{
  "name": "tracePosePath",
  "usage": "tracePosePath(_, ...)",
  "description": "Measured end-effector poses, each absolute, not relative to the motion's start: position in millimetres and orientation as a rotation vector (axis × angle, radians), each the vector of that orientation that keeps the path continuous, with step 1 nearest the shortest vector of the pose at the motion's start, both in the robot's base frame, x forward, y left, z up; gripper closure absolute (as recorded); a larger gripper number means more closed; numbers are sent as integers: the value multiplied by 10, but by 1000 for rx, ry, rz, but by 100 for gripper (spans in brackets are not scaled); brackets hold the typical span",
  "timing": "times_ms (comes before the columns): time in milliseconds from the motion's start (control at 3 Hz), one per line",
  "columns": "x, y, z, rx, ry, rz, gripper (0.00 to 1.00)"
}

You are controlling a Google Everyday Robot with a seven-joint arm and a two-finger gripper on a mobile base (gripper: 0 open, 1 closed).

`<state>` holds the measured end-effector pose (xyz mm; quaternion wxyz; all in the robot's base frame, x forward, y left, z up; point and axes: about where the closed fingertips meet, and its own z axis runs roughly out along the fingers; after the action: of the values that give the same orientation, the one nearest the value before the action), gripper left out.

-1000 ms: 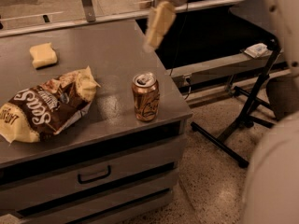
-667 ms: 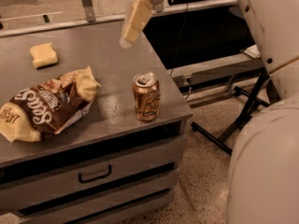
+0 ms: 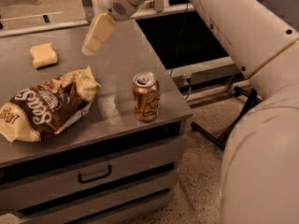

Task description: Pick sponge

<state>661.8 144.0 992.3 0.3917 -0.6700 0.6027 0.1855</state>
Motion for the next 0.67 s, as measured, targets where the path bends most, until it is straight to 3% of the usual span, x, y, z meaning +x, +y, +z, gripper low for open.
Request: tracePosePath(667, 6759, 1497, 9895, -1678, 1519, 482, 0)
